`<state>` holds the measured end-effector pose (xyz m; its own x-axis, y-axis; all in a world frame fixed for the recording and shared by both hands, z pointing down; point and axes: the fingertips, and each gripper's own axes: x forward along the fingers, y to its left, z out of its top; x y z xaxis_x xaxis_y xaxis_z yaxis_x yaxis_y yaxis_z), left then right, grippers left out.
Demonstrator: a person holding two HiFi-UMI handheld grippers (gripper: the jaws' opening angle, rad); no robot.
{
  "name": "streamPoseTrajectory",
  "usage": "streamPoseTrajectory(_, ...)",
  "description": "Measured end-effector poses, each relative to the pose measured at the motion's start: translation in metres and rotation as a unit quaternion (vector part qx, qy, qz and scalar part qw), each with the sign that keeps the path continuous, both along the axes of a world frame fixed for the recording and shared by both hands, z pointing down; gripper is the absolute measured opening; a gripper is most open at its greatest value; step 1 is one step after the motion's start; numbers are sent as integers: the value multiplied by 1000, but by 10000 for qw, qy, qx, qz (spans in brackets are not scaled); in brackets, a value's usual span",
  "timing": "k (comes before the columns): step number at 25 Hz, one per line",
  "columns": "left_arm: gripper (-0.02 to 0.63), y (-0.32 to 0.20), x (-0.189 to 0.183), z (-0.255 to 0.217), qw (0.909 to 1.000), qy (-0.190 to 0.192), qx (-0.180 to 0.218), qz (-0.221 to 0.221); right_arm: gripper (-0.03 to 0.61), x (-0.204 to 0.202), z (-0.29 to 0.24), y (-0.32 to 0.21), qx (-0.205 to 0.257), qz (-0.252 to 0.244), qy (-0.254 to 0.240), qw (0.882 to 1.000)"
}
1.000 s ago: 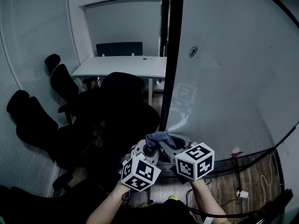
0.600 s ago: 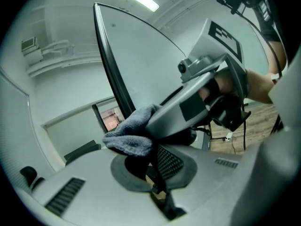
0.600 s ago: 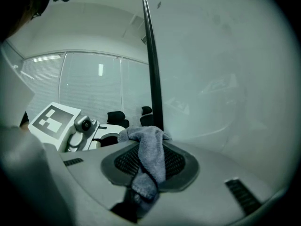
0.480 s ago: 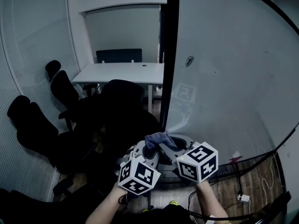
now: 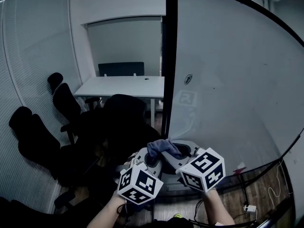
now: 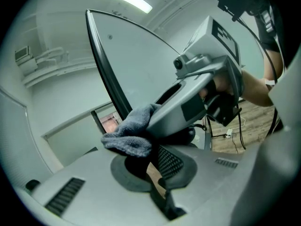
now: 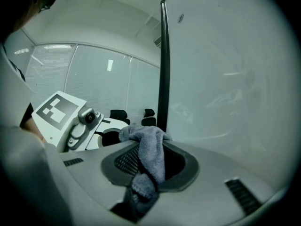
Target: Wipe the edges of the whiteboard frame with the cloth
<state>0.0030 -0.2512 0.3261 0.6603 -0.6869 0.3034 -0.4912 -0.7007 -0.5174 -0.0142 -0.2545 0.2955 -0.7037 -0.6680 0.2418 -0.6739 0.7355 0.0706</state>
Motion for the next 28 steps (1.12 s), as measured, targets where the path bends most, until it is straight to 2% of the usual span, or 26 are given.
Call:
streamPoseTrajectory(12, 15, -2, 1, -44, 9993, -42, 359, 85, 95, -1, -45, -1, 476, -168, 338, 9982)
streamPoseTrajectory(28, 15, -2, 2, -85, 9962, -207, 836, 133, 97, -1, -88, 1, 892, -220, 325, 9952)
